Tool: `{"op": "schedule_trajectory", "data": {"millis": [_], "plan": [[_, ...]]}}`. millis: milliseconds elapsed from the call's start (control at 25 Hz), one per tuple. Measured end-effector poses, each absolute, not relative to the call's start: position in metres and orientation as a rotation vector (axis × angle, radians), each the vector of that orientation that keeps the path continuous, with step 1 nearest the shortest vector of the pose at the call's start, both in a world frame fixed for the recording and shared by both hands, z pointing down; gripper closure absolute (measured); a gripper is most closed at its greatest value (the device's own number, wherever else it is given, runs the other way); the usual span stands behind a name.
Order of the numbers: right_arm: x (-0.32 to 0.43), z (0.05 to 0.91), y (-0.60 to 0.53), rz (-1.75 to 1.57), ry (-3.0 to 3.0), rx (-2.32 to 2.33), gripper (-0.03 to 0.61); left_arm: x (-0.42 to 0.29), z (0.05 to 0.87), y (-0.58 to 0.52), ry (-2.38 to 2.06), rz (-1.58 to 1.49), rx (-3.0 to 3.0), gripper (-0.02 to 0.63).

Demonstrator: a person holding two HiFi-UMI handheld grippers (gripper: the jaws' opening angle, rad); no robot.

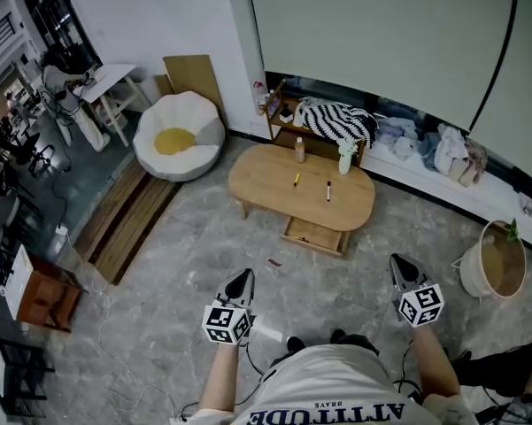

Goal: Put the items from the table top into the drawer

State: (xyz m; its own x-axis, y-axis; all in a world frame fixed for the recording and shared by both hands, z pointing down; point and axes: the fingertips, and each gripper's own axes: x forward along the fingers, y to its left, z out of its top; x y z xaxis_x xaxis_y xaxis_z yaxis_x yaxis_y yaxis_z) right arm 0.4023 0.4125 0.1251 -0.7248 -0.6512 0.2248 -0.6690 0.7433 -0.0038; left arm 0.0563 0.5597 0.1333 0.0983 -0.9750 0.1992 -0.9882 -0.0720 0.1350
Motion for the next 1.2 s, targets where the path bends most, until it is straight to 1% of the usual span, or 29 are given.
{"op": "schedule_trajectory", "data": {"millis": [680,1200], "plan": [[0.367,0.14,0.462,0.123,-2.714,1.05,0.557,0.022,0.149,0.597,-1.909,0.101,2.166,0.592],[0.356,0.146,0.433,0.139,-2.721,1.01,0.557,0.02,0.154,0.577,-1.899,0.073,2.143,0.592]]}}
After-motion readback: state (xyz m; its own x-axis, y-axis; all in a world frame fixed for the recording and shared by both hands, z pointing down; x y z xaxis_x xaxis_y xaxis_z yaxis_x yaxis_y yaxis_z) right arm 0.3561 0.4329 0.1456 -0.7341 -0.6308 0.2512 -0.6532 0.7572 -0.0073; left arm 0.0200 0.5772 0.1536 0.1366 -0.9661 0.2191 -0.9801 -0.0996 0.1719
